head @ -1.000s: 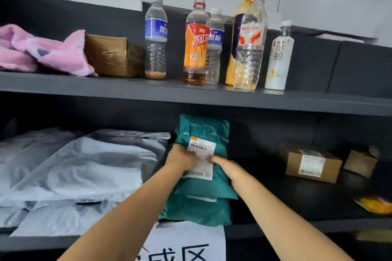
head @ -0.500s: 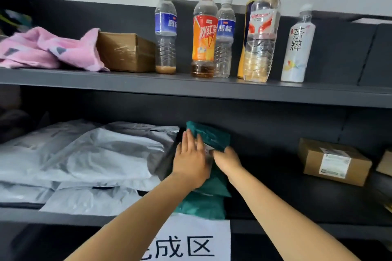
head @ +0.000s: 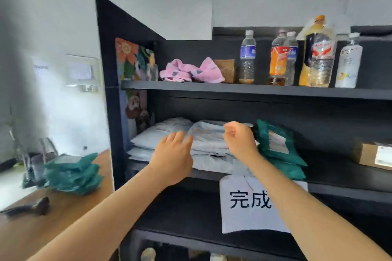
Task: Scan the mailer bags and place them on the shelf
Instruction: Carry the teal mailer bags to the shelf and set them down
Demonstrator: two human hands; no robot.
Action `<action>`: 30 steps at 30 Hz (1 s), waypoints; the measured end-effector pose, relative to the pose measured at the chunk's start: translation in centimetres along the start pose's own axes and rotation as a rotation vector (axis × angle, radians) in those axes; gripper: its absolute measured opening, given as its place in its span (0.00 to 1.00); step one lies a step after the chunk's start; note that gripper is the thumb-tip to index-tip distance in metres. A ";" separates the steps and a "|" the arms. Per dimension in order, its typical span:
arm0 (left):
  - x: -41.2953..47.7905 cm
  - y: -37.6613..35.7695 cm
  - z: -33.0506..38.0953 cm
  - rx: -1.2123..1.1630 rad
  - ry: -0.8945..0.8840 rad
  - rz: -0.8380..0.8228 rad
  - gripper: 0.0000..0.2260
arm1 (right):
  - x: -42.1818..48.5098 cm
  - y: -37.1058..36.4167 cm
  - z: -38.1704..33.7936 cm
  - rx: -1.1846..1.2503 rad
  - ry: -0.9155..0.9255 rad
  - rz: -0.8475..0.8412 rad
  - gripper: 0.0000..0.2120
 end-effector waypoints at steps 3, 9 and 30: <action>-6.5 2.5 -10.2 0.115 0.159 -0.048 0.18 | -2.3 -7.3 -7.1 -0.046 0.105 -0.238 0.19; -19.2 8.9 -26.6 0.333 0.525 -0.194 0.19 | -7.9 -21.4 -22.4 -0.173 0.444 -0.532 0.24; -36.7 13.7 -70.2 0.555 1.041 -0.354 0.25 | -6.5 -64.4 -54.9 0.021 0.722 -0.807 0.16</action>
Point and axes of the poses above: each hand's wrist, its own x-axis towards the middle knuckle, its own y-axis out of the back of the hand, z = x × y, the point moved 2 cm from there along x, towards the middle knuckle, and after that the axes turned 3 degrees about y, right-handed, at the moved point
